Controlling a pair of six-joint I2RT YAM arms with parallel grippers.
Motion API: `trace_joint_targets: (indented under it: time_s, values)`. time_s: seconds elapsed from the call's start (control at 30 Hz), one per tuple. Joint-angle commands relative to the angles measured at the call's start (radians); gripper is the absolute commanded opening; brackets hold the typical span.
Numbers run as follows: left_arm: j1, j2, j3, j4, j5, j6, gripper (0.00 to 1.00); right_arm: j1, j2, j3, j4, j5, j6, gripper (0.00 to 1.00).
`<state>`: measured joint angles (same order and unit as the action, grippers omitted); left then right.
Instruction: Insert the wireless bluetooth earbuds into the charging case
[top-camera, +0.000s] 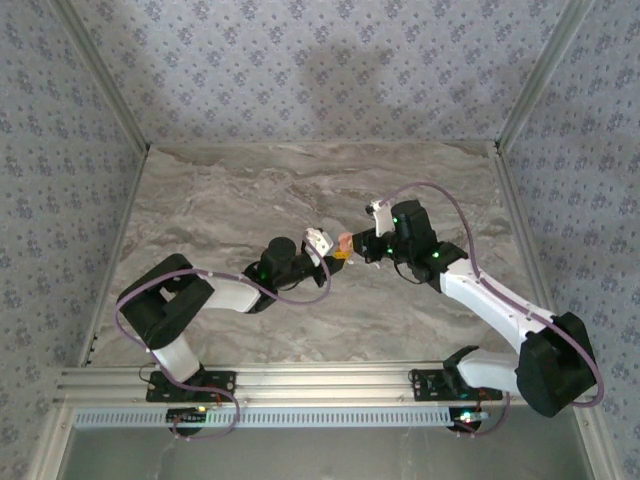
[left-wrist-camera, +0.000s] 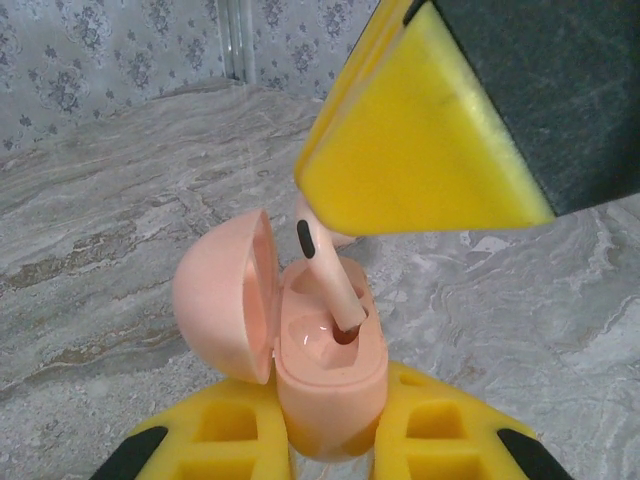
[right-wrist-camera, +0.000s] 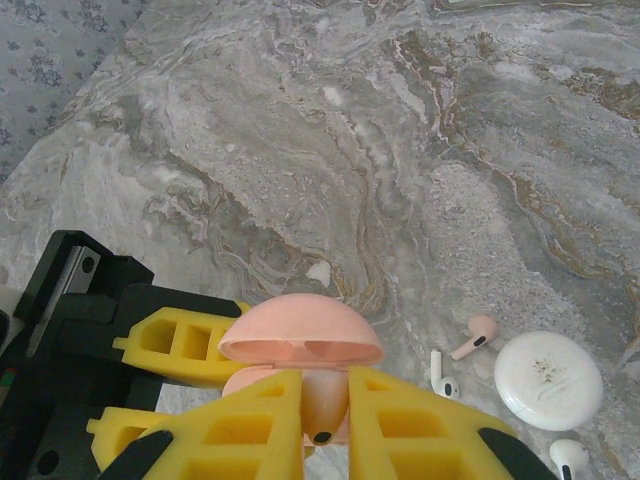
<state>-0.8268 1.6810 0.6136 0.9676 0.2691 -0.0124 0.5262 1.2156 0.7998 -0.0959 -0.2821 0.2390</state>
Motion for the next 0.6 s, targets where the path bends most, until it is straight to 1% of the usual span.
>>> trace_joint_targets:
  time_s: [0.0, 0.43, 0.57]
  values:
    - [-0.005, -0.052, -0.005, 0.051, 0.018, 0.008, 0.07, 0.004, -0.018, -0.021, -0.031, 0.007, -0.032, 0.16]
    - [-0.005, -0.069, -0.012, 0.040, 0.017, 0.017, 0.07, -0.001, -0.063, -0.028, -0.026, 0.012, -0.049, 0.16]
    - [-0.006, -0.071, -0.014, 0.045, 0.026, 0.021, 0.07, 0.001, -0.062, -0.025, -0.027, -0.020, -0.061, 0.16]
